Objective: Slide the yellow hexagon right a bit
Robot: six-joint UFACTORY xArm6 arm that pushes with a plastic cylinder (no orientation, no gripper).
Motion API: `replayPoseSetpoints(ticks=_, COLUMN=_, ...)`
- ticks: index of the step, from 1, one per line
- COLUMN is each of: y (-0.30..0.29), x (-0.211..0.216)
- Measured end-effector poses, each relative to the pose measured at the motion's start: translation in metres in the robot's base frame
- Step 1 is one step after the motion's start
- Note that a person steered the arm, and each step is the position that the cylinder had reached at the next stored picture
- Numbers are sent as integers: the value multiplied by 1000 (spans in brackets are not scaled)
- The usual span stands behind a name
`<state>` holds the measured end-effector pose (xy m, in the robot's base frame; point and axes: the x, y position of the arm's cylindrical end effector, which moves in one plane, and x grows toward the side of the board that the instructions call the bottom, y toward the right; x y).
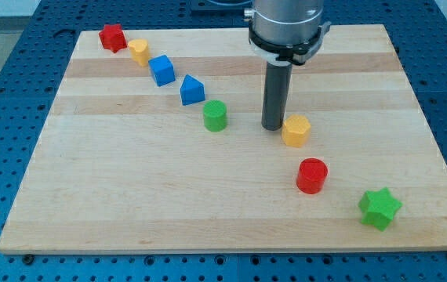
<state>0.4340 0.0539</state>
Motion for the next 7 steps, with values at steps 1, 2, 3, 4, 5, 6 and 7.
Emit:
replayPoseSetpoints(ticks=1, y=5, x=3)
replayPoseSetpoints(ticks=2, y=45, x=3)
replayPoseSetpoints(ticks=3, y=68, x=-1)
replayPoseSetpoints(ticks=4, y=37, x=-6)
replayPoseSetpoints(ticks=5, y=-10, x=2)
replayPoseSetpoints(ticks=6, y=-16, x=22)
replayPoseSetpoints(ticks=7, y=-7, x=29)
